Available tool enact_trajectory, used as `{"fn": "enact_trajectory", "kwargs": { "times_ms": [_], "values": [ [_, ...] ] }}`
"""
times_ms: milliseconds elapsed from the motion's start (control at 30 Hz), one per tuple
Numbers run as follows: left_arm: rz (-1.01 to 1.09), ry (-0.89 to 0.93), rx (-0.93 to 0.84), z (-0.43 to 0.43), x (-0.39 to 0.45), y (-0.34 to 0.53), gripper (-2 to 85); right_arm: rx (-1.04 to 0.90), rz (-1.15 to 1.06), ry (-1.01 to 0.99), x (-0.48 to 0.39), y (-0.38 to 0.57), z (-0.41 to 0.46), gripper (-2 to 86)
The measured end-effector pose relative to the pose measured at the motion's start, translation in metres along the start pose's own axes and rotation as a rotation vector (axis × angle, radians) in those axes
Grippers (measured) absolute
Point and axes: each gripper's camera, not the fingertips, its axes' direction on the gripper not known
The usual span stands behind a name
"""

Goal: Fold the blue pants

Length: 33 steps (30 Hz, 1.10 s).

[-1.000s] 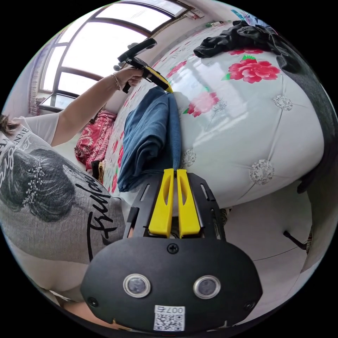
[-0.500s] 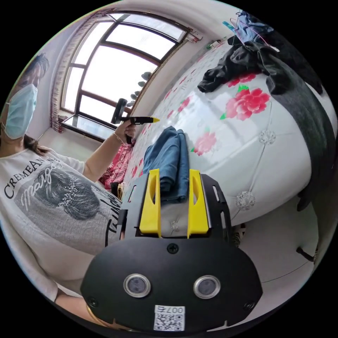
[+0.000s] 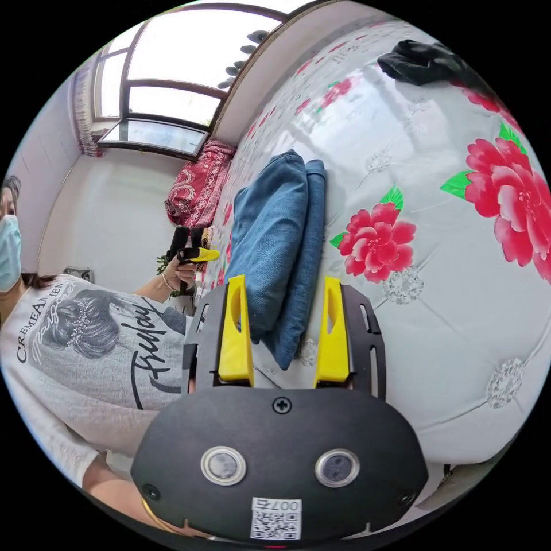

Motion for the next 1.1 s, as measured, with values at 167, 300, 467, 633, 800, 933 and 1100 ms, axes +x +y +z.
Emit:
{"fn": "enact_trajectory", "kwargs": {
  "times_ms": [167, 300, 467, 633, 800, 933, 1100],
  "values": [
    [-0.015, -0.025, -0.092, 0.003, 0.009, 0.005, 9.4, -0.068, 0.018, -0.037, -0.011, -0.029, 0.013, 14.6],
    [0.008, 0.011, -0.099, 0.003, 0.029, -0.001, 8.9, -0.114, 0.025, -0.090, -0.022, -0.048, 0.029, 13.9],
    [0.019, 0.141, -0.151, 0.004, 0.054, -0.013, 7.3, -0.204, 0.041, -0.179, -0.032, -0.078, 0.057, 10.5],
    [-0.057, 0.249, -0.204, -0.007, 0.077, -0.018, 4.2, -0.265, 0.099, -0.235, -0.045, -0.104, 0.069, 6.5],
    [-0.059, 0.218, -0.134, -0.039, 0.144, -0.008, 3.5, -0.256, 0.085, -0.235, -0.096, -0.129, 0.064, 4.0],
    [-0.045, 0.217, -0.056, -0.078, 0.205, 0.012, 3.3, -0.287, 0.016, -0.224, -0.156, -0.161, 0.064, 2.6],
    [-0.047, 0.148, 0.048, -0.126, 0.255, 0.058, 3.1, -0.395, -0.090, -0.235, -0.229, -0.207, 0.100, 1.8]
  ]
}}
